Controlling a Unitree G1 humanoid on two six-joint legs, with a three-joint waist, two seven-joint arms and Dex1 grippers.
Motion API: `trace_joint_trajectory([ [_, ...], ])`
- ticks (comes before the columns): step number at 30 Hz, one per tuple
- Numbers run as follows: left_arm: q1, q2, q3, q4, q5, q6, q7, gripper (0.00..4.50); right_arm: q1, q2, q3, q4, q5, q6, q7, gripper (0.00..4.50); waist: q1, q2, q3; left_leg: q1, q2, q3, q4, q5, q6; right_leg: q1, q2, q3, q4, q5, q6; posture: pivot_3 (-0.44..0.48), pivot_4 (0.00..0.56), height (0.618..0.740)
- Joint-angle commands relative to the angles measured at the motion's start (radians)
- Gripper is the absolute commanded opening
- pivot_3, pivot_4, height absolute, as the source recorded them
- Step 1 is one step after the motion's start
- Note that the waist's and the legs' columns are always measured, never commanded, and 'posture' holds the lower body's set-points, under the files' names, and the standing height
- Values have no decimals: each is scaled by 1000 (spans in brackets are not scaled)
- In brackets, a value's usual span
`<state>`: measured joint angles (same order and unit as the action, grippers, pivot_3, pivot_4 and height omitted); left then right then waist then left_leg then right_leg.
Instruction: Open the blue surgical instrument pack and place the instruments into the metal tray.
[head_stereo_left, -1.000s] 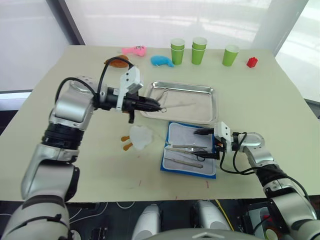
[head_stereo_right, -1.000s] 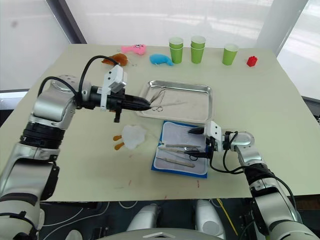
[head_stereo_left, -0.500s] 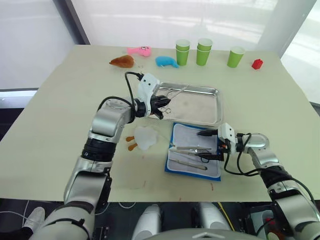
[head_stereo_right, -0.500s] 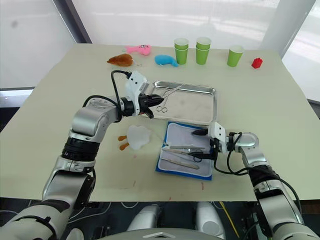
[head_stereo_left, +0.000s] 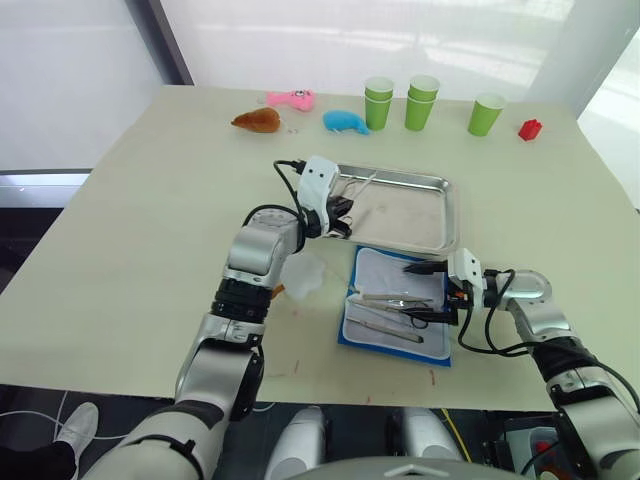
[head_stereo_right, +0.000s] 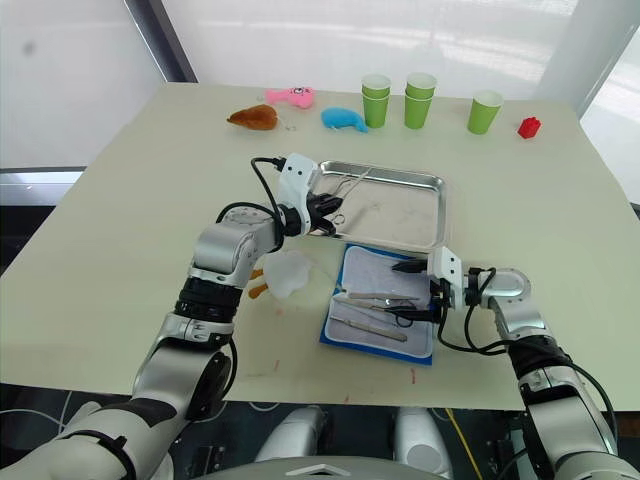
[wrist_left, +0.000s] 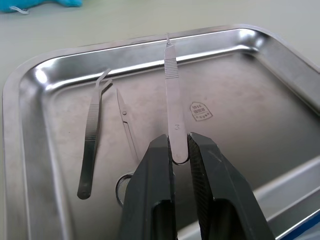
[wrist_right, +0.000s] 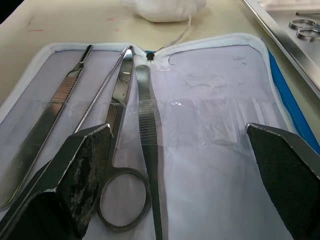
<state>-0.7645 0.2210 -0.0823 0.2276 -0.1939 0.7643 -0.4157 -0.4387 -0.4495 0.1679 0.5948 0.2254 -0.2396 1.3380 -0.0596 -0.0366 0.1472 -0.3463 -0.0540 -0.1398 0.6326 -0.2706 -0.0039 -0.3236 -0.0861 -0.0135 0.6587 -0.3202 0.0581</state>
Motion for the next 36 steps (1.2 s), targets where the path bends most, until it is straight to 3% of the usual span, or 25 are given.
trace_joint_trajectory([
  [1,-31,-23,7,-7,8,8,29,121,66,-27,40,87,-93,51,-49,4500,4,0,0,0,-1,0,0,0,0,0,0,0,0,0,0,0,150,740],
  [12,-123,-184,60,181,46,2,234,121,87,-48,31,40,-79,69,-45,4500,22,0,3,-1,-3,1,0,0,-1,-1,0,1,0,0,4,0,150,740],
  [26,-155,-232,94,286,44,32,300,121,143,-83,17,-31,-60,94,-55,4500,49,4,9,-8,-1,2,1,3,-4,-9,1,0,0,1,5,0,150,740],
  [36,-156,-261,112,272,31,65,289,121,142,-85,19,-38,-58,100,-65,4500,57,5,10,-16,4,2,3,7,-9,-19,11,3,3,6,4,0,150,740],
])
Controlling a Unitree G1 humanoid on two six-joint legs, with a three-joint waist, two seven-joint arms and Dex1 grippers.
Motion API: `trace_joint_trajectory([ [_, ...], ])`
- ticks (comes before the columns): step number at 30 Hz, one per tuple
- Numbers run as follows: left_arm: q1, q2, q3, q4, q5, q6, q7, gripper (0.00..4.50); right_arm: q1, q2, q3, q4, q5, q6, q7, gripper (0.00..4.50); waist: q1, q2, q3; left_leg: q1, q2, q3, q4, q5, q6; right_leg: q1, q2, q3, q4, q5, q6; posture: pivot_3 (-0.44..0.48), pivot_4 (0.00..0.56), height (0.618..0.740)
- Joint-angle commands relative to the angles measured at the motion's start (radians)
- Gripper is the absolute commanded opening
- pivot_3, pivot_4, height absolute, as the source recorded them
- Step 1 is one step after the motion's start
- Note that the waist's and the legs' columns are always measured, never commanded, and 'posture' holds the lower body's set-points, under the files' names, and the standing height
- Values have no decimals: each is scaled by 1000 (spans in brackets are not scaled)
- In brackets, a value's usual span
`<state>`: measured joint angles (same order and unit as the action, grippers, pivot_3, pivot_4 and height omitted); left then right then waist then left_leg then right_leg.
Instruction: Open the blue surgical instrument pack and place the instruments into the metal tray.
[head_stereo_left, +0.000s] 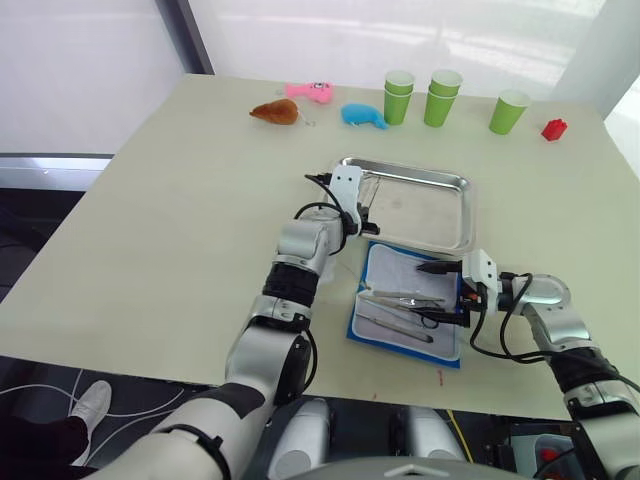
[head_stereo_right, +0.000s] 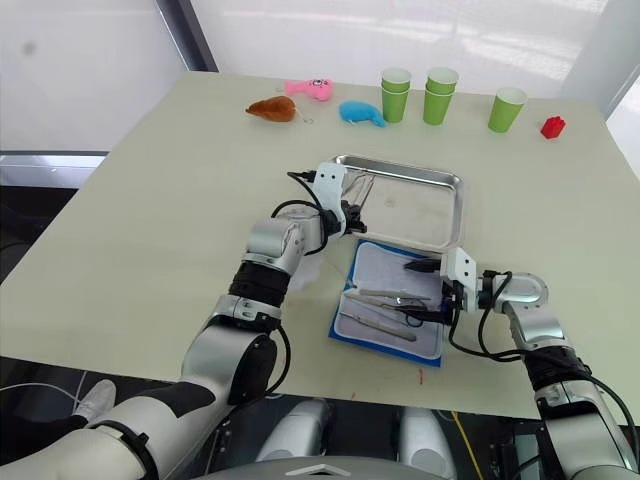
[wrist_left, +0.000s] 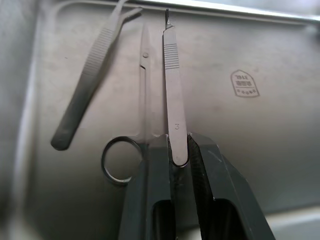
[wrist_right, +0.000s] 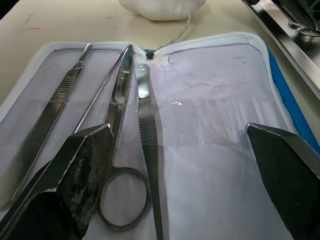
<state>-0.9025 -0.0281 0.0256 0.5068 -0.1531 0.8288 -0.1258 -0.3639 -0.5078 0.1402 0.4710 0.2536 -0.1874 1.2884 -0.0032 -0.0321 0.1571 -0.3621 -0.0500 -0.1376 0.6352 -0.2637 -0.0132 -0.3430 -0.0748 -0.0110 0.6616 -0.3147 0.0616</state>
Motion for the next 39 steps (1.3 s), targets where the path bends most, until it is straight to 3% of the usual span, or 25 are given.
trace_joint_trajectory([
  [1,-25,-14,7,0,-9,-3,0,121,66,-26,48,86,-86,48,-16,4500,1,0,0,0,0,0,0,0,0,0,1,0,0,0,0,0,150,740],
  [7,-41,-19,14,23,-7,-12,3,121,60,-23,52,89,-88,48,-21,4500,2,0,1,0,1,-1,0,1,-3,-2,3,2,0,3,-1,0,150,740],
  [12,-45,-18,15,27,0,-23,13,2258,62,-20,52,87,-88,48,-24,4500,2,1,1,0,2,0,0,1,-3,-2,4,2,0,3,-1,0,150,740],
  [25,-12,36,-19,-175,-40,55,-95,2258,59,-18,48,87,-84,47,-27,4500,-1,1,1,0,2,0,0,1,-3,-2,4,2,0,4,-2,0,150,740],
  [31,40,127,-52,-323,-95,26,-275,2258,62,-19,42,75,-73,50,-27,4500,-2,3,2,0,2,-1,0,2,-3,-2,4,2,0,5,-5,0,150,740],
  [39,106,358,-80,-362,-138,-154,-604,2258,89,-35,27,36,-50,46,-22,4500,-4,8,5,-1,2,-2,-1,3,-1,-2,4,2,-2,6,-6,0,150,740],
])
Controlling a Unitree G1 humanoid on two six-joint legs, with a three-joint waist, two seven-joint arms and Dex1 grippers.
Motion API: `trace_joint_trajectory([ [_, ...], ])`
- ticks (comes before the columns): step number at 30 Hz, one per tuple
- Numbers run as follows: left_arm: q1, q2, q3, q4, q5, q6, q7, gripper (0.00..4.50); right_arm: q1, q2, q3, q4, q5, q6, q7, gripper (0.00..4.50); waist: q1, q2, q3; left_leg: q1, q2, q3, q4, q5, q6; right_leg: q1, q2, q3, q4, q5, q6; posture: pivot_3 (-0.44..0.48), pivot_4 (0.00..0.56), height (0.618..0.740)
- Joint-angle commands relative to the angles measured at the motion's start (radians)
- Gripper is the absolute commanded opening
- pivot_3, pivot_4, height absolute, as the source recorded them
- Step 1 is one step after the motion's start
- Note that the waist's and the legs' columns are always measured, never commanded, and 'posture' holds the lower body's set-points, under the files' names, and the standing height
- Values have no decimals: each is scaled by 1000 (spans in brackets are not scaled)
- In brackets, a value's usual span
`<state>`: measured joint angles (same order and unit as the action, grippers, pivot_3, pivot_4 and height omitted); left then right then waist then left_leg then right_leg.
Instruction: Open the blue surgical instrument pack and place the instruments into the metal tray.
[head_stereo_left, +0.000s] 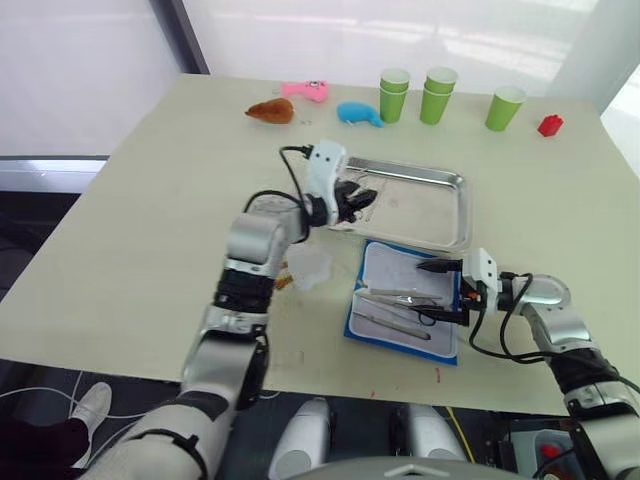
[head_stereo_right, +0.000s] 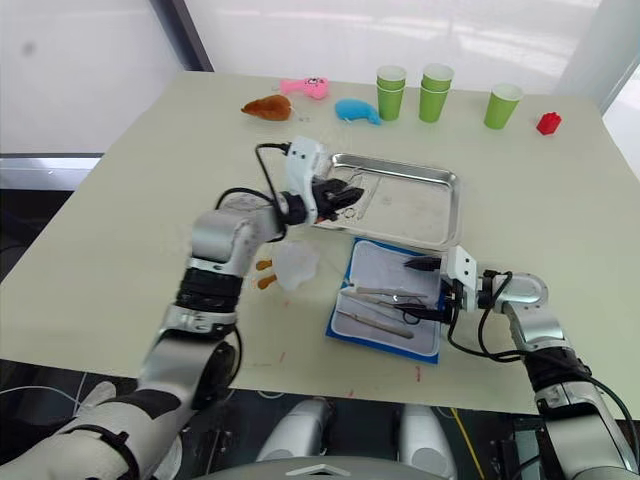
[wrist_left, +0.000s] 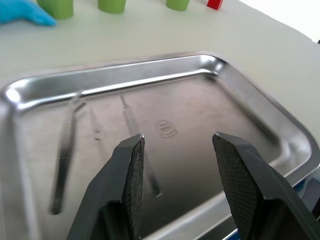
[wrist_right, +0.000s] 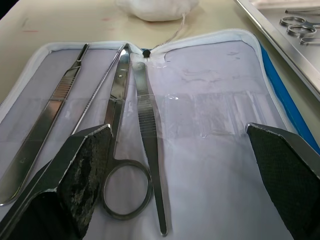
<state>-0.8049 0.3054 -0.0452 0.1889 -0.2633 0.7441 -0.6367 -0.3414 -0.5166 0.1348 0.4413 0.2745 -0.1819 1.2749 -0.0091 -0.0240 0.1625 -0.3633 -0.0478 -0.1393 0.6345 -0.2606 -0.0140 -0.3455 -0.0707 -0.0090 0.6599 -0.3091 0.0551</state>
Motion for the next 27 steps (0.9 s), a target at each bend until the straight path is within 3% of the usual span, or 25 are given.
trace_joint_trajectory([
  [1,20,49,-14,-55,-39,-93,-142,2258,73,-29,31,59,-67,39,-8,4500,3,0,0,-1,0,0,0,0,0,0,0,0,-1,0,0,0,150,740],
  [9,77,160,-13,-96,-94,-197,-372,2258,113,-52,13,1,-41,49,14,4500,6,2,1,-5,-1,-5,0,0,2,0,-1,-1,-6,0,-1,0,150,740],
  [27,107,254,-13,-100,-118,-304,-576,2258,172,-96,-3,-64,-13,62,24,4500,9,3,2,-10,-2,-6,-1,-3,6,0,-2,-3,-16,0,-2,0,150,740],
])
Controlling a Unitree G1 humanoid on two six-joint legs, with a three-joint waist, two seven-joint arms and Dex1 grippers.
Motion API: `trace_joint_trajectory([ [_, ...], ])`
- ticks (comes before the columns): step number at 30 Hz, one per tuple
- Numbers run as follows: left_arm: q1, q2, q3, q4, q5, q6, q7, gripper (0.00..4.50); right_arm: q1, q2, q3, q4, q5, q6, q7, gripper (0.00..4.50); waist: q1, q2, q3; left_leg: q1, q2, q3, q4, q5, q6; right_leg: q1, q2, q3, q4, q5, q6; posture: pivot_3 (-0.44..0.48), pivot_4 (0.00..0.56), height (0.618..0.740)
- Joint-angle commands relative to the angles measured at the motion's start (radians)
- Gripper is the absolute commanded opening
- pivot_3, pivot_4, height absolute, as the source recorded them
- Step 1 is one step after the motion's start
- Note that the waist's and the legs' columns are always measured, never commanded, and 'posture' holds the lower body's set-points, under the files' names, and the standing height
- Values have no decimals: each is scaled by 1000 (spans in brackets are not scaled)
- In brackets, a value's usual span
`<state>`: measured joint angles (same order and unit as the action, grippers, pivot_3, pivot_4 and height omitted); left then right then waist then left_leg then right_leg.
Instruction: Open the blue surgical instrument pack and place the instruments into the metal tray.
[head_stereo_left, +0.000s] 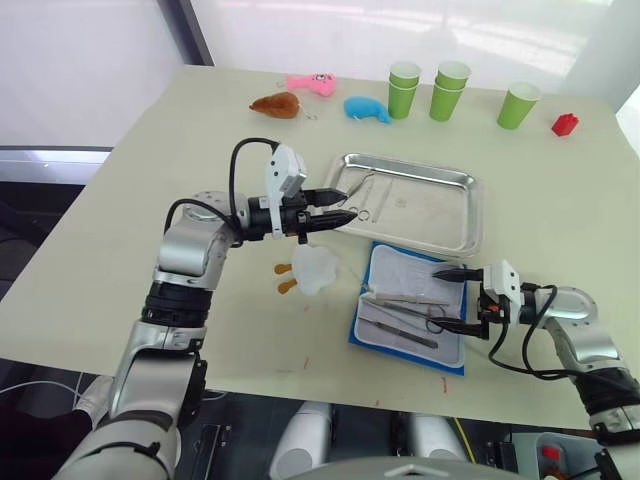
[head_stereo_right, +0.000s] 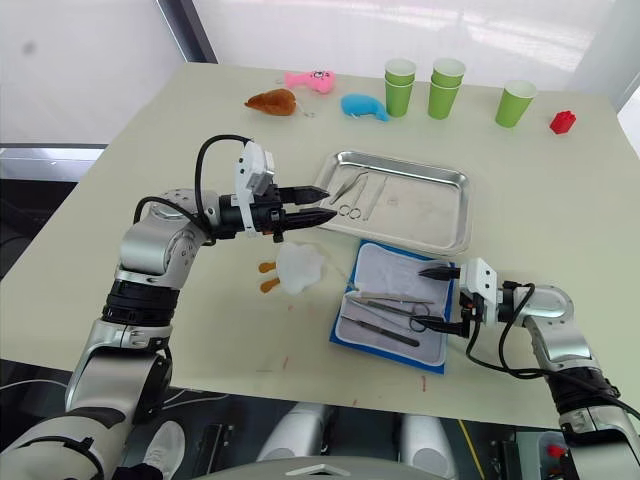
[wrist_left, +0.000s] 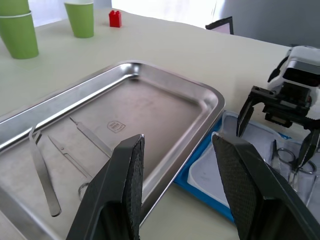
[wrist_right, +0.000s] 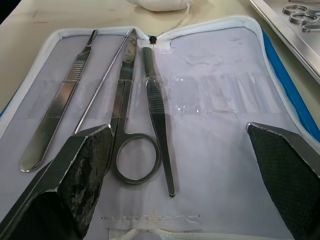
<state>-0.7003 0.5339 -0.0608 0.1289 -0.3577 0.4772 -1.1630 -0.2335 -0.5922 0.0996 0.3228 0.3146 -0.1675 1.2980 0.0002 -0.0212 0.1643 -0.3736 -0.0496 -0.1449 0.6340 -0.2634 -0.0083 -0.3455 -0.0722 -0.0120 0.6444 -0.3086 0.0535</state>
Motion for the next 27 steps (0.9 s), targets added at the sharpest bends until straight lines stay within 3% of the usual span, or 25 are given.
trace_joint_trajectory([
  [1,5,35,2,-41,-26,-47,-73,2258,65,-19,31,55,-54,47,-2,4500,-1,0,0,0,0,0,0,0,0,0,0,0,0,0,0,0,150,740],
  [18,30,196,4,-92,-104,-72,-365,2258,106,-18,23,41,-52,44,-27,4500,-4,0,0,0,0,-1,1,0,0,0,1,-1,1,0,0,0,150,740],
  [21,44,278,-12,-119,-150,-123,-435,3770,119,-15,21,35,-53,45,-32,4500,-3,0,0,0,0,-1,1,0,0,0,1,-1,1,0,0,0,150,740],
  [24,52,399,-54,-131,-254,-172,-451,4329,121,-15,18,34,-52,46,-33,4500,-14,1,0,0,1,-1,1,0,0,0,1,0,1,0,0,0,150,740],
  [27,42,551,-128,-99,-371,-262,-451,4329,125,-18,15,32,-51,46,-33,4500,-13,1,0,0,1,-1,1,0,1,0,0,0,2,0,-1,0,150,740],
])
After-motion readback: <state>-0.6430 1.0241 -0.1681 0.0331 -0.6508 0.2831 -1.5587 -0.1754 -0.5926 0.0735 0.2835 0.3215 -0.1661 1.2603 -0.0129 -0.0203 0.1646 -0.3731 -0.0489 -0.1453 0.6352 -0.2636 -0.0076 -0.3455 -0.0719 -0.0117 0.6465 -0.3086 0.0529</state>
